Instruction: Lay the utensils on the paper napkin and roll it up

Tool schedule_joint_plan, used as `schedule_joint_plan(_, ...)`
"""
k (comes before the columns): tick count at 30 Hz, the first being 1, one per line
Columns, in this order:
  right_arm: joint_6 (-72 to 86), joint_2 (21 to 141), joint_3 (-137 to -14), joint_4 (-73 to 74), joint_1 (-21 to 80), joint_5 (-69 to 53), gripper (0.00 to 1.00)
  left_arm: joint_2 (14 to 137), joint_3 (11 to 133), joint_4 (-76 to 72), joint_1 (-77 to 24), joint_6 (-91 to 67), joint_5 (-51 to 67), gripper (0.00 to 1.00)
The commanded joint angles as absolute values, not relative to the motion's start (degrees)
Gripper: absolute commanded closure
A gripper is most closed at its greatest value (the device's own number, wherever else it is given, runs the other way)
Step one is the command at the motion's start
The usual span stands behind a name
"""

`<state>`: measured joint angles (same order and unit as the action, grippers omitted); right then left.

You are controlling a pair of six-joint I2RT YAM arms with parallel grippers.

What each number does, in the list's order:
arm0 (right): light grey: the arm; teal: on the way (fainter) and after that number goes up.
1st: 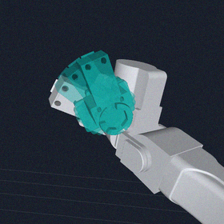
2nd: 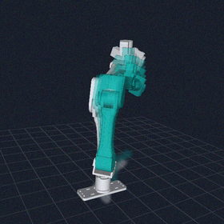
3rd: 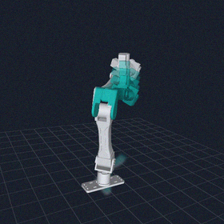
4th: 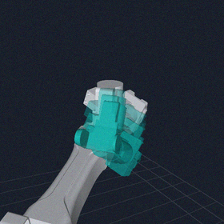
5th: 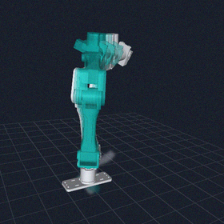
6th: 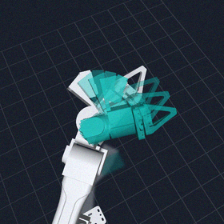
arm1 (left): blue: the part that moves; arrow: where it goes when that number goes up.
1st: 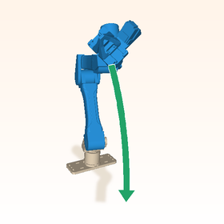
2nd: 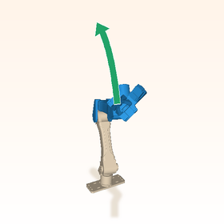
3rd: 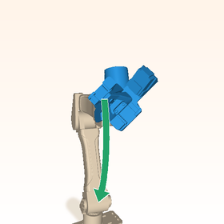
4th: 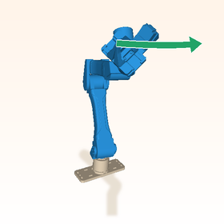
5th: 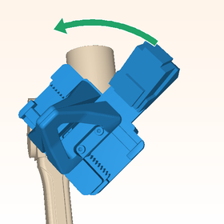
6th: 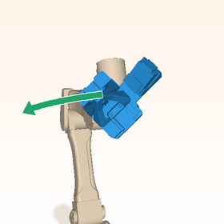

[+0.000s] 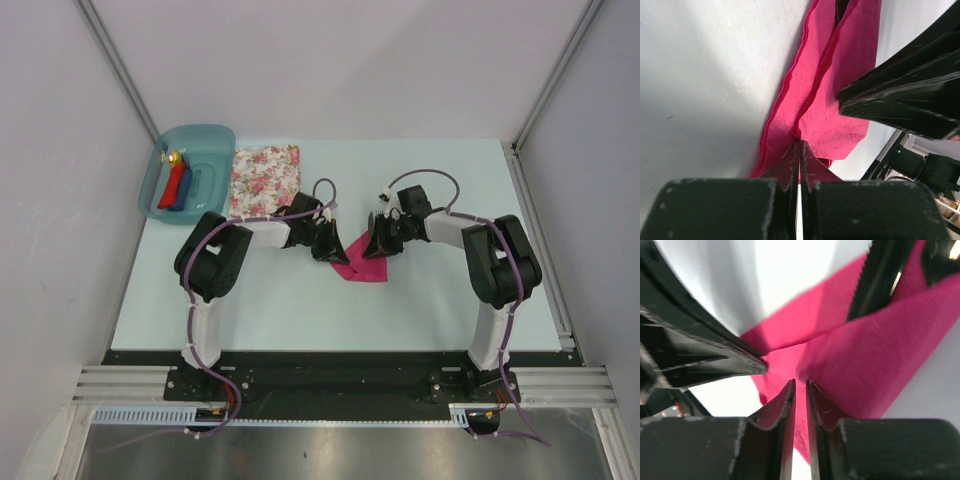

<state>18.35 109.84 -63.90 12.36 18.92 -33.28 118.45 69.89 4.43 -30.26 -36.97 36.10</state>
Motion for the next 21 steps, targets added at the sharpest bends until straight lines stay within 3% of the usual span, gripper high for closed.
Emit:
schedule_joint_plan(1, 20.1, 105.8, -67.3, 12.5, 17.5, -36.6, 0.80, 117.8, 71.5, 4.4, -30.4, -35.7, 35.3, 1.00)
schedule_joint_plan(21, 15.5, 110.2, -67.7, 15.9, 19.6, -27.1, 0.89, 117.4, 70.8, 4.0, -30.2, -35.5, 35.2, 1.00)
